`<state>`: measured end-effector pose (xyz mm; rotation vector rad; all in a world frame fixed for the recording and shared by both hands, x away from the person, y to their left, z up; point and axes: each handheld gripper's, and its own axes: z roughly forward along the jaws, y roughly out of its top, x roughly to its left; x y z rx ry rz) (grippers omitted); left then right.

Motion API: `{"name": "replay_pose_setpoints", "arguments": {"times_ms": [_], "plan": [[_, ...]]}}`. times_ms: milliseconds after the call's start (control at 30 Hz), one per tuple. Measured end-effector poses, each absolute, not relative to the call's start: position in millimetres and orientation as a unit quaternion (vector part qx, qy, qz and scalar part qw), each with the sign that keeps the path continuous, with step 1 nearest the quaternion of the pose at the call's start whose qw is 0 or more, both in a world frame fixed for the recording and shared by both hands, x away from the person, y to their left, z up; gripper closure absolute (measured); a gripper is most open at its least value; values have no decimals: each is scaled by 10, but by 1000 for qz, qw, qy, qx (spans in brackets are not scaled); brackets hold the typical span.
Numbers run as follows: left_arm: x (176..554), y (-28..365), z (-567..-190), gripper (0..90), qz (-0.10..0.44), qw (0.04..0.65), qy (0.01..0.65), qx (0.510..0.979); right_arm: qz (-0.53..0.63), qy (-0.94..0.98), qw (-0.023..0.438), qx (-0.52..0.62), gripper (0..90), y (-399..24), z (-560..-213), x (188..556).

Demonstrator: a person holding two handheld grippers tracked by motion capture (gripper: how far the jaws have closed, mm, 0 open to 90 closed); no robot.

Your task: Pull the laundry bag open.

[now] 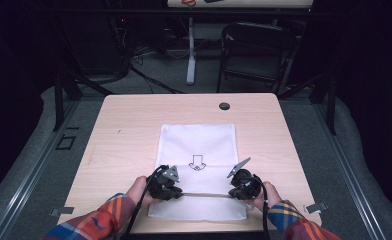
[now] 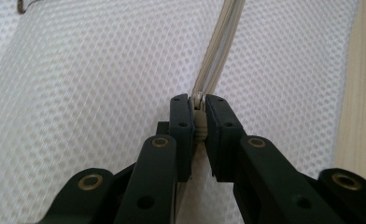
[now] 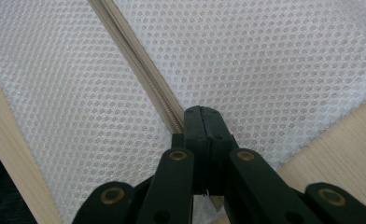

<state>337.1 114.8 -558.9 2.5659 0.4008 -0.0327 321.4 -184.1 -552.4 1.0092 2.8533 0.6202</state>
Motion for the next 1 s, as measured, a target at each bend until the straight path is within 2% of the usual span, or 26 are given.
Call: {"name": "replay_pose_setpoints", "arguments": {"times_ms": [1000], "plan": [[3292,1893,-5532,816,15,265,216,940,203,921,25,330,900,-1846,-5527,3212]]}}
